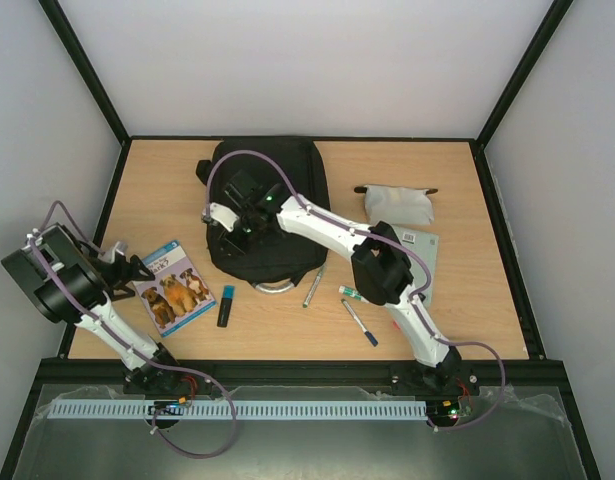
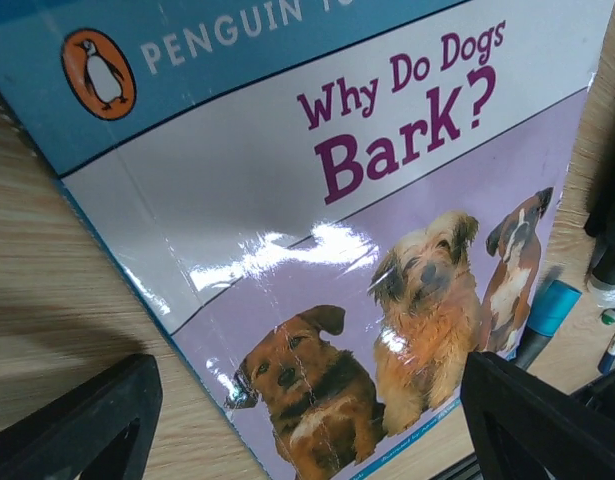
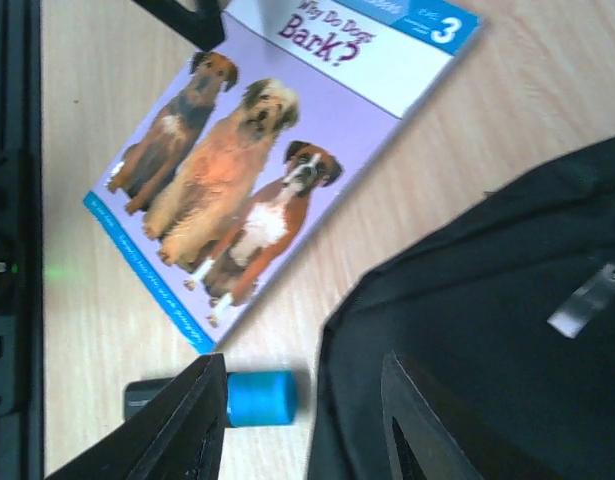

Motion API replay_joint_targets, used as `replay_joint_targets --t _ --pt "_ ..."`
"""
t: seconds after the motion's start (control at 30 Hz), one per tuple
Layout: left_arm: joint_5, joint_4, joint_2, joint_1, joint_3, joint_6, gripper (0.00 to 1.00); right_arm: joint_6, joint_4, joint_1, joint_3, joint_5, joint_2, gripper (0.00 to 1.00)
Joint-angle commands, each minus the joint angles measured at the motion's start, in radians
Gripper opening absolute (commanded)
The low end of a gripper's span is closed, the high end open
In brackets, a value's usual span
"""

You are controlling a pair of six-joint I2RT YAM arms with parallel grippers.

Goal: Pack the student bag
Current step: Adjust the book at the center of the board.

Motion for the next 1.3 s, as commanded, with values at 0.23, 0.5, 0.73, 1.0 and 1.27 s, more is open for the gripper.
replay_joint_targets --t 0.23,0.5,0.73,1.0,1.27 --pt "-0.062 0.144 -0.016 -0.037 -0.047 -0.076 0.86 0.15 0.2 0.067 -0.123 -0.161 0.009 0.35" --pt "-0.019 0.187 -0.04 -0.273 -0.036 -0.183 0.86 0.285 0.268 0.081 -0.136 -0.157 0.096 0.31" --pt "0.032 0.113 -0.057 -0.3 0.044 -0.205 0.86 0.309 0.273 0.083 -0.18 -0.03 0.13 0.24" --pt "-0.098 0.097 -0.072 -0.27 -0.002 -0.075 0.86 0.324 0.262 0.082 -0.263 0.105 0.127 0.12" --pt "-0.041 0.081 -0.03 -0.235 -0.035 -0.039 0.83 0.324 0.247 0.086 -0.336 0.179 0.134 0.06"
